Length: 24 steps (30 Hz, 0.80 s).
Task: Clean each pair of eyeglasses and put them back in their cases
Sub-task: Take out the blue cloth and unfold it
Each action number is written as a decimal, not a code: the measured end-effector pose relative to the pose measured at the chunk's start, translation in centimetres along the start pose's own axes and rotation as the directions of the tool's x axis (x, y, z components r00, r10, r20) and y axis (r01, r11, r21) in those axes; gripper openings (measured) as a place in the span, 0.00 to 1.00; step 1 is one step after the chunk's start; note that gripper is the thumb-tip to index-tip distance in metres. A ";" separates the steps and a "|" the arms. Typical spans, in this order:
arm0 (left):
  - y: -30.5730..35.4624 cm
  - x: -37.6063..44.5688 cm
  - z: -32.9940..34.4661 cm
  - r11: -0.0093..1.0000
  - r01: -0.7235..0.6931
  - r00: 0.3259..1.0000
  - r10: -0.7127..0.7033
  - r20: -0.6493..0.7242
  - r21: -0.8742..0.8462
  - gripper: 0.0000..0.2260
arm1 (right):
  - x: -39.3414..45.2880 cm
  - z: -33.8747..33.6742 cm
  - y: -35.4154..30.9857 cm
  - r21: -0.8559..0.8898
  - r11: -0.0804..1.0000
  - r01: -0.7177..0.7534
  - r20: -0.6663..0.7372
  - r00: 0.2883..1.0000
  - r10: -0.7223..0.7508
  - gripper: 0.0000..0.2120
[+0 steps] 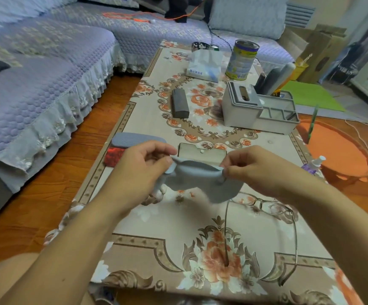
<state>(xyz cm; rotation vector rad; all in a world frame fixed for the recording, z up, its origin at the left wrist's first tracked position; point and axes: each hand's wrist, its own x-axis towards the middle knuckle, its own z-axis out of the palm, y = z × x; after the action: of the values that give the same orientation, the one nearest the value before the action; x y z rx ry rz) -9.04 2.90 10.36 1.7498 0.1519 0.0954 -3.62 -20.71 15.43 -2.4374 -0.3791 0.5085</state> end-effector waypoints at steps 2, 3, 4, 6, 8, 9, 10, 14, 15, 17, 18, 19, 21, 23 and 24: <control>0.4 0.1 -0.7 0.999 -0.044 0.998 0.044 0.047 0.002 0.09 | 0.2 -0.1 -0.1 -0.022 0.999 0.036 -0.025 0.999 -0.036 0.09; 0.6 0.2 -1.2 0.997 -0.031 0.996 0.036 0.081 -0.067 0.10 | 0.2 -0.2 -0.1 0.033 0.998 0.059 -0.023 0.998 -0.059 0.09; 0.7 0.6 -1.7 0.986 0.009 0.992 0.013 0.126 -0.167 0.11 | 0.3 -0.3 0.0 0.118 0.989 0.087 -0.009 0.996 -0.087 0.10; 0.5 1.7 -2.6 0.963 0.103 0.981 -0.056 0.188 -0.249 0.13 | 1.1 0.0 0.5 0.281 0.951 0.128 0.041 0.989 -0.145 0.10; 0.1 3.2 -2.6 0.997 0.062 0.988 -0.056 0.141 -0.043 0.12 | 2.7 0.6 1.1 0.294 0.950 0.104 0.013 0.994 -0.113 0.11; 0.1 3.8 -2.3 0.994 0.002 0.996 -0.011 0.090 0.108 0.11 | 3.5 0.8 1.2 0.253 0.963 0.091 -0.041 0.996 -0.083 0.11; 0.3 4.3 -1.8 0.976 -0.072 0.997 0.066 0.039 0.204 0.11 | 4.1 0.9 1.1 0.177 0.980 0.089 -0.127 0.990 -0.066 0.10; 1.5 4.9 -0.7 0.934 -0.304 0.943 0.323 -0.076 0.189 0.13 | 4.3 0.2 0.5 -0.131 0.960 0.246 -0.514 0.812 -0.278 0.07; 1.2 5.1 -0.9 0.926 -0.319 0.938 0.340 -0.074 0.202 0.13 | 4.0 0.2 0.7 -0.194 0.939 0.283 -0.538 0.770 -0.343 0.08; -0.3 5.5 -1.1 0.911 -0.307 0.945 0.327 -0.027 0.275 0.11 | 4.2 1.2 2.0 -0.311 0.907 0.284 -0.496 0.765 -0.410 0.07; -1.3 5.6 -1.0 0.900 -0.287 0.955 0.297 0.021 0.329 0.10 | 4.4 2.0 3.0 -0.334 0.905 0.262 -0.450 0.800 -0.398 0.07; -2.4 5.7 -0.9 0.869 -0.277 0.960 0.272 0.072 0.410 0.09 | 4.6 2.9 4.1 -0.335 0.910 0.243 -0.387 0.845 -0.368 0.07; -5.1 6.0 -0.6 0.720 -0.324 0.946 0.246 0.211 0.614 0.09 | 4.4 5.0 6.1 -0.383 0.887 0.258 -0.218 0.908 -0.358 0.08; -6.8 5.5 0.1 0.538 -0.361 0.932 0.183 0.312 0.762 0.08 | 3.5 6.5 8.1 -0.425 0.844 0.327 -0.113 0.906 -0.408 0.09; -7.3 5.0 0.6 0.503 -0.377 0.926 0.184 0.330 0.778 0.08 | 2.7 6.7 8.8 -0.396 0.857 0.331 -0.142 0.899 -0.413 0.09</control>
<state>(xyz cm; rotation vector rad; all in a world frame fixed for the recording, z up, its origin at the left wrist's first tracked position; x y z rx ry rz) -4.34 4.41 2.97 2.7442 -0.3192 0.0835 -2.90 -23.02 4.35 -2.6368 -0.8982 -0.0139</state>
